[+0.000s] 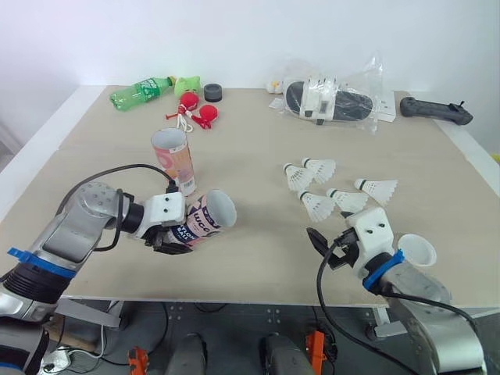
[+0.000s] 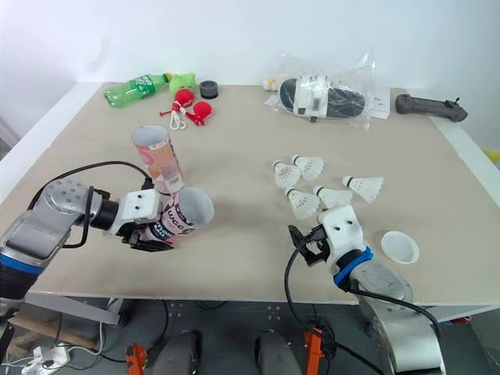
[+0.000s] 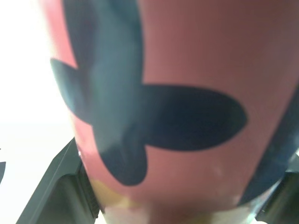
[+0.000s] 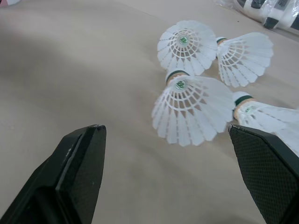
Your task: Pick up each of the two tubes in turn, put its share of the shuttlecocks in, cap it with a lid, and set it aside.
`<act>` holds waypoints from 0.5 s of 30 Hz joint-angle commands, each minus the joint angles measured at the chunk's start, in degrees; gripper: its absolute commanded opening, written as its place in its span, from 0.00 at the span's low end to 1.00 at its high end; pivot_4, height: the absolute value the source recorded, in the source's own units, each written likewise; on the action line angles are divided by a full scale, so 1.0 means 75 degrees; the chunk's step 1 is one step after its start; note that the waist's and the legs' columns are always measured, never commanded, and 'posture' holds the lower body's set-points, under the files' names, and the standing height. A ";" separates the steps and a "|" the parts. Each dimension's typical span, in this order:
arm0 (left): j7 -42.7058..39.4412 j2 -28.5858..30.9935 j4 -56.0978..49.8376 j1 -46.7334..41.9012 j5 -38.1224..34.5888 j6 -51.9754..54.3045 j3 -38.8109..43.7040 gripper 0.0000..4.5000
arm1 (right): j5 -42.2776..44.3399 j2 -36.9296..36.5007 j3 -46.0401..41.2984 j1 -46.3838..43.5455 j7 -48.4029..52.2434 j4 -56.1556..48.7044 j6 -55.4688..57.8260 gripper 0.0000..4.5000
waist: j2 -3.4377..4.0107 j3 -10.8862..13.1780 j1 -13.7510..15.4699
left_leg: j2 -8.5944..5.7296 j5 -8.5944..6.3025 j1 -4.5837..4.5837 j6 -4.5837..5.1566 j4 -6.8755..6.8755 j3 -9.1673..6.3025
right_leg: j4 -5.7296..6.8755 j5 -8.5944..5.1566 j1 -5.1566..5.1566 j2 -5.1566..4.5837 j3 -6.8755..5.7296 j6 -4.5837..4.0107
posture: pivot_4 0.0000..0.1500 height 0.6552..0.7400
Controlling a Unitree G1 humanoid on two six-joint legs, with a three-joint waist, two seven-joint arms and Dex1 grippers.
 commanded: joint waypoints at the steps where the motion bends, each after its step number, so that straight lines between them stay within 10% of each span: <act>1: -0.0085 -0.0120 -0.0003 0.0013 0.0053 -0.0063 -0.0198 0.70 | -0.0313 0.0292 0.0184 -0.0275 -0.0351 0.0499 -0.0527 0.99 | 0.0000 0.0000 -0.0001 | -0.0005 0.0000 0.0000 0.0000 0.0004 -0.0001 | 0.0000 -0.0001 0.0005 0.0000 0.0009 0.0002 | 1.00 1.00; 15: 0.0054 0.0006 -0.0358 0.0269 0.0011 0.0195 0.0049 0.70 | -0.0766 0.1140 0.0703 -0.1956 -0.0642 0.3271 -0.1641 0.99 | 0.0001 0.0001 -0.0020 | -0.0034 0.0000 -0.0002 0.0000 0.0003 0.0001 | -0.0003 -0.0012 0.0013 0.0006 0.0062 0.0026 | 1.00 1.00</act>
